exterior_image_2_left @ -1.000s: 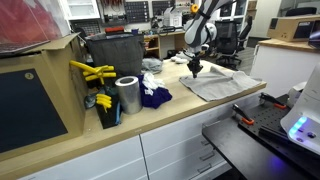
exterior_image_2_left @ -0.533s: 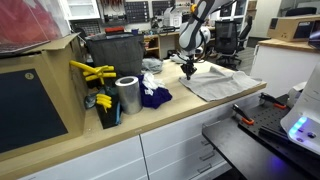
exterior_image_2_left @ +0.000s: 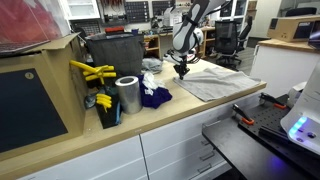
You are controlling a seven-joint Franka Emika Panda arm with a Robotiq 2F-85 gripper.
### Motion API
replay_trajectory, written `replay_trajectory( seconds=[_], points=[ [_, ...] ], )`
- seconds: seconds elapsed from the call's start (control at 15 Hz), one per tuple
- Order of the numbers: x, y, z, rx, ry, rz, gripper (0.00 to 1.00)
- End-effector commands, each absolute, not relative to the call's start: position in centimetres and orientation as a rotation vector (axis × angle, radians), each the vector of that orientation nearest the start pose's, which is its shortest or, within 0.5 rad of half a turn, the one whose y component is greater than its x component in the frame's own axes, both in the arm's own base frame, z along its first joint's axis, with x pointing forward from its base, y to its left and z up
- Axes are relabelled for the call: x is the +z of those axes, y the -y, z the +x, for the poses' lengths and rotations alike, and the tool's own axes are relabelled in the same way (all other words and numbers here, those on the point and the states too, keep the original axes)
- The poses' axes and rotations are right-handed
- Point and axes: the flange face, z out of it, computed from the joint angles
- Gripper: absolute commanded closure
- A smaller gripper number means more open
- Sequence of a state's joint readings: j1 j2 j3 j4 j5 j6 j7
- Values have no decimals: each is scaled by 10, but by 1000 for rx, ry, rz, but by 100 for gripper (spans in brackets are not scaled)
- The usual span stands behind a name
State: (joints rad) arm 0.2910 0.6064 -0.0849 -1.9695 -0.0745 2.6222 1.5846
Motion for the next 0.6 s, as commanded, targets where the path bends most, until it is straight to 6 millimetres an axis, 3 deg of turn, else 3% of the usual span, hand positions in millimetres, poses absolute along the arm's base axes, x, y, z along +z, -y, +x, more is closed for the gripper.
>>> replay_trajectory(
  seconds=[0.0, 0.53],
  points=[
    [158, -147, 615, -191, -1881, -2506, 100],
    [163, -176, 636, -232, -1819, -2516, 100]
  ],
)
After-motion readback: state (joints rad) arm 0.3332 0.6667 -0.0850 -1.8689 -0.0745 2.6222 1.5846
